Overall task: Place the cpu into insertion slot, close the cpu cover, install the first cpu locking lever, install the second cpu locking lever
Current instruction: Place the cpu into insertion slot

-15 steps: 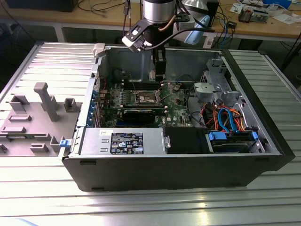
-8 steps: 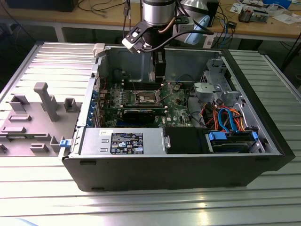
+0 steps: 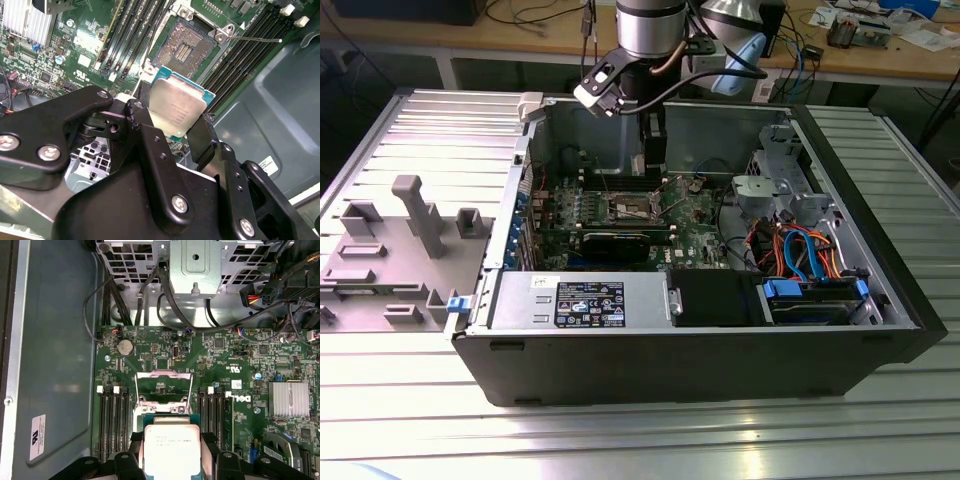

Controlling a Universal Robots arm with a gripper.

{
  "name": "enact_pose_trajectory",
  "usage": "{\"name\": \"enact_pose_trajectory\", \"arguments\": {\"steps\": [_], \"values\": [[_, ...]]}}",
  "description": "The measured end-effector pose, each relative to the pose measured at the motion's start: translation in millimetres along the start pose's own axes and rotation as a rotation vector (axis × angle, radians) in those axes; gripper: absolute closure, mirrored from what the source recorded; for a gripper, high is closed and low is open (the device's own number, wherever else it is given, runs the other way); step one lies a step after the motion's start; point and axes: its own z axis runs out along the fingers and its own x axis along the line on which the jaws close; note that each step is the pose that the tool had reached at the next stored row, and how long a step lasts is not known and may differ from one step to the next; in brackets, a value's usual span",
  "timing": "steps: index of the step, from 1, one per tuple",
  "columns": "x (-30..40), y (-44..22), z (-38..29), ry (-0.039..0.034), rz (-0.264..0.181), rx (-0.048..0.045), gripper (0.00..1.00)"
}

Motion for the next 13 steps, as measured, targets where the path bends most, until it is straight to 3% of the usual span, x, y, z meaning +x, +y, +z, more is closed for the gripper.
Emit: {"name": "enact_pose_trajectory", "arguments": {"steps": [13], "values": [[0.0, -0.2, 2.3, 0.0001, 0.000, -0.0001, 0.46]]}}
